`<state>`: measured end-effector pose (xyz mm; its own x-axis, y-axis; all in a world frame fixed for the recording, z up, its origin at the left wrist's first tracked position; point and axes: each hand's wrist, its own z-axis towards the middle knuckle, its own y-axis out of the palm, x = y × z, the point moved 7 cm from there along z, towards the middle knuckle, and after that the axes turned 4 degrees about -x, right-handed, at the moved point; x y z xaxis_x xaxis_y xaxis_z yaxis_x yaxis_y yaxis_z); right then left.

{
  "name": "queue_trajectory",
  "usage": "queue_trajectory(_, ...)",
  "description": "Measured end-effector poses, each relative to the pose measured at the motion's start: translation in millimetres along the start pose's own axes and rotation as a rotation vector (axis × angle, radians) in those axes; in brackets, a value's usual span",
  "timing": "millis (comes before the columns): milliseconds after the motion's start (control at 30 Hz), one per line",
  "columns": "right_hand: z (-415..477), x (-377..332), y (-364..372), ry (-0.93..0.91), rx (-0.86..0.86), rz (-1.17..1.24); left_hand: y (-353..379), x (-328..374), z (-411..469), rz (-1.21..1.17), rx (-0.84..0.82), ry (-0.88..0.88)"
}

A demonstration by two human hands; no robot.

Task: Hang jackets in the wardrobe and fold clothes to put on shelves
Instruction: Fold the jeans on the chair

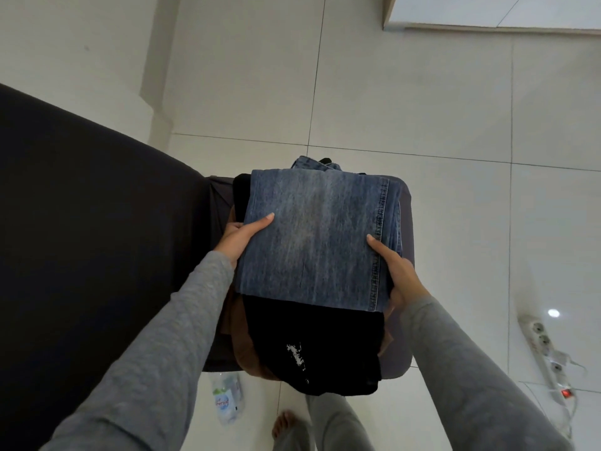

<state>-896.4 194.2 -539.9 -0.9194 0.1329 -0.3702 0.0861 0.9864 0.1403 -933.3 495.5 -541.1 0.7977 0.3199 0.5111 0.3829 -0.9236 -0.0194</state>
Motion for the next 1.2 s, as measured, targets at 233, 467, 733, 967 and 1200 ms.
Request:
queue_trajectory(233,-24.9,-32.0,0.8,-0.085,-0.033,-0.04,19.7,19.5,-25.9,-0.02,-0.065,-0.045)
queue_trajectory(467,-101.1,-77.9,9.6,-0.315,-0.132,-0.103,29.4,49.5,-111.2,-0.148,-0.072,0.148)
queue_trajectory(733,-275.4,-138.9,5.2,-0.561,-0.314,-0.043,52.5,132.8,-285.8,-0.164,-0.216,0.458)
queue_trajectory(967,-429.9,-173.7,-62.5,-0.781,-0.363,-0.03,127.3,172.5,-427.9,-0.157,-0.394,0.647)
queue_trajectory(1200,-515.1,-233.6,-177.7,-0.978,-0.269,0.02,258.6,217.9,-496.7,-0.106,-0.527,0.834)
